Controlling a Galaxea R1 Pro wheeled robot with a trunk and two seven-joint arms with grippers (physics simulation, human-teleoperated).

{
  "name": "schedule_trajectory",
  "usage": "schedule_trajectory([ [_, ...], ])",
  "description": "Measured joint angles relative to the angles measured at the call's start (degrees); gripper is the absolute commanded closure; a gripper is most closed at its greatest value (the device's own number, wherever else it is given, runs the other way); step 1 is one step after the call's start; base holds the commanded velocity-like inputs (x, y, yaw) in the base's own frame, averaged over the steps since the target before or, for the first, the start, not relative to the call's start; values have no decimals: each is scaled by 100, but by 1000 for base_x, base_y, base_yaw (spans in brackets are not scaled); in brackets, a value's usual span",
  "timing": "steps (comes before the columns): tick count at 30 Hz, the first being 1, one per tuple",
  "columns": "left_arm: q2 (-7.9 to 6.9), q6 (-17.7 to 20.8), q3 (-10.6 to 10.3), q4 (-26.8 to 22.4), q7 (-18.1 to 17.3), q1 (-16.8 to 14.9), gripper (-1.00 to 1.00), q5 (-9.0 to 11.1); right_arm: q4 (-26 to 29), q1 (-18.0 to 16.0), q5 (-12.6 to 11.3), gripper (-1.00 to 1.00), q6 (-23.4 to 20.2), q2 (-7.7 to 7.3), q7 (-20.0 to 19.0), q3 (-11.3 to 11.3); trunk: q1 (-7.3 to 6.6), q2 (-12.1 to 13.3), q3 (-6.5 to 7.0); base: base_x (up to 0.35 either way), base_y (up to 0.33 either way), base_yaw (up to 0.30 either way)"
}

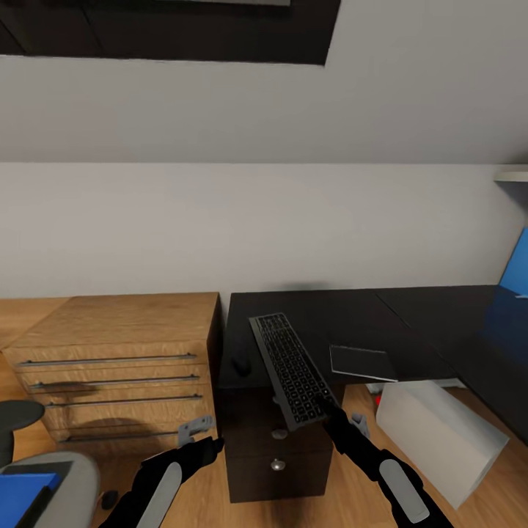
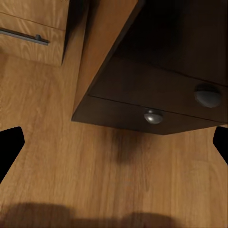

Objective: In the bedroom, organize the workspace by keeping the computer under the desk, ensuring the monitor is on the desk, placing the keyboard on the desk next to the monitor, placing the mouse on the desk next to the keyboard, moving the folder from the swivel chair onto the desk next to the mouse, stacking the notebook on top of the folder with the pen on top of the notebook, and positioning the swivel chair next to the desk.

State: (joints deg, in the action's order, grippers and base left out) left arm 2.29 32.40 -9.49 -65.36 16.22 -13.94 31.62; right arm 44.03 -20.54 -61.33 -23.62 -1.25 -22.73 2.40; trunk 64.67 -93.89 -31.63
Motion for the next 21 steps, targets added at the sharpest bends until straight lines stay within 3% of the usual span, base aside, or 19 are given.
schedule_trajectory([
  [7, 1, -1, -10, 6, 1, 0, -100, 10, 0, 0, 1, -100, 2, 0, 1, 1, -23, 42, 19, 1, 0, 0],
  [8, 1, -1, -10, 8, 2, 0, -100, 10, 0, 0, 1, 100, 2, 0, 1, 1, -22, 42, 19, 0, 0, 0],
  [17, 1, 7, -10, 38, 14, 0, -100, 12, 3, 0, 5, 100, -2, -1, -11, -8, -23, 41, 19, 0, 0, 0],
  [21, 7, 1, -18, 40, 23, 0, -100, 6, 6, -1, 29, 100, -16, -1, -12, -288, -23, 41, 19, 0, 0, 0],
])
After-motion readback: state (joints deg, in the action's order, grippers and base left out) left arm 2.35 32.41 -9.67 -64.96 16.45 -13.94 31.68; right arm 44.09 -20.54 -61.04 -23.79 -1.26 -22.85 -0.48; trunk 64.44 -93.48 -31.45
